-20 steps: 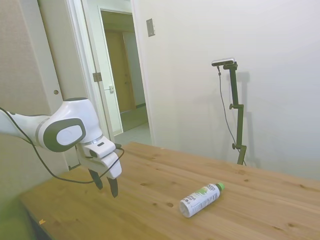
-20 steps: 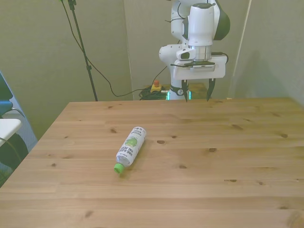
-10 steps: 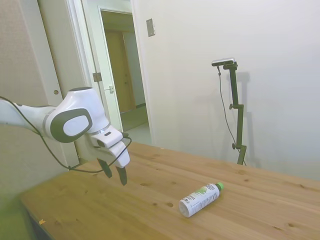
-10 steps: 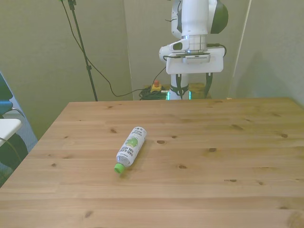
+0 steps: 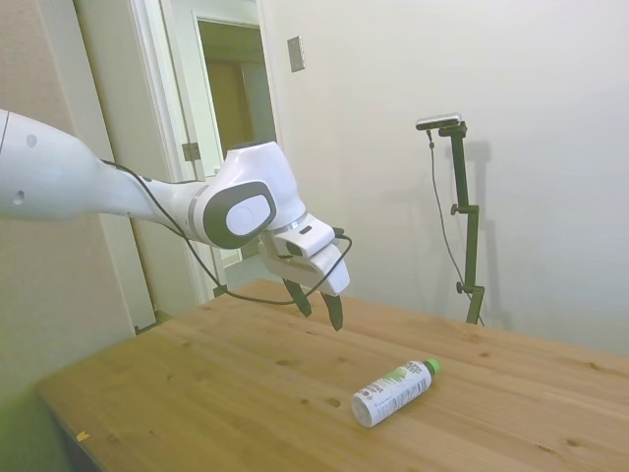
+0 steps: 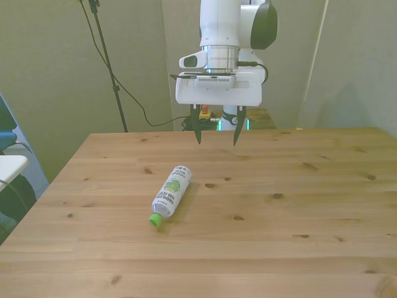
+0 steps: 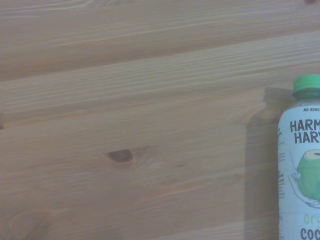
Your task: Stand the water bottle
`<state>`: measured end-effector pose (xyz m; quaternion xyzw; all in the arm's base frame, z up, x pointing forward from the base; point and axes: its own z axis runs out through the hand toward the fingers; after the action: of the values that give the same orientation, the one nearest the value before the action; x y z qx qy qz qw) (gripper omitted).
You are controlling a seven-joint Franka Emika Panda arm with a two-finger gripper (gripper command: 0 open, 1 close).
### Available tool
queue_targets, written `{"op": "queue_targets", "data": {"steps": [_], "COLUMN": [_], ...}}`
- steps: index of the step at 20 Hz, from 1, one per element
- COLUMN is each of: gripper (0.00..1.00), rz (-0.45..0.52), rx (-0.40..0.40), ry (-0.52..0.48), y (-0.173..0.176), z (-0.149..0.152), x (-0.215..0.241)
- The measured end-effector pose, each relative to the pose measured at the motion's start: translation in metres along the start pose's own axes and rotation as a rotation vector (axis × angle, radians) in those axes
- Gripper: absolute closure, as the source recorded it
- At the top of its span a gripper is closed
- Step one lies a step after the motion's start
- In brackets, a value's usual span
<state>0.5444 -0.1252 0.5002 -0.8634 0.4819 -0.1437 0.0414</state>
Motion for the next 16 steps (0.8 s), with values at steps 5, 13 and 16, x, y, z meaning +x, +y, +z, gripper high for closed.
{"op": "queue_targets", "data": {"steps": [5, 13, 16], "gripper": [0.00, 0.00, 0.00], "rz": [0.032, 0.113, 0.126], "rx": [0.025, -0.018, -0.040], "ry": [0.051, 0.107, 0.116], "y": [0.003, 0.009, 0.008], "z": [0.016, 0.059, 0.080], "x": [0.027, 0.107, 0.126]}}
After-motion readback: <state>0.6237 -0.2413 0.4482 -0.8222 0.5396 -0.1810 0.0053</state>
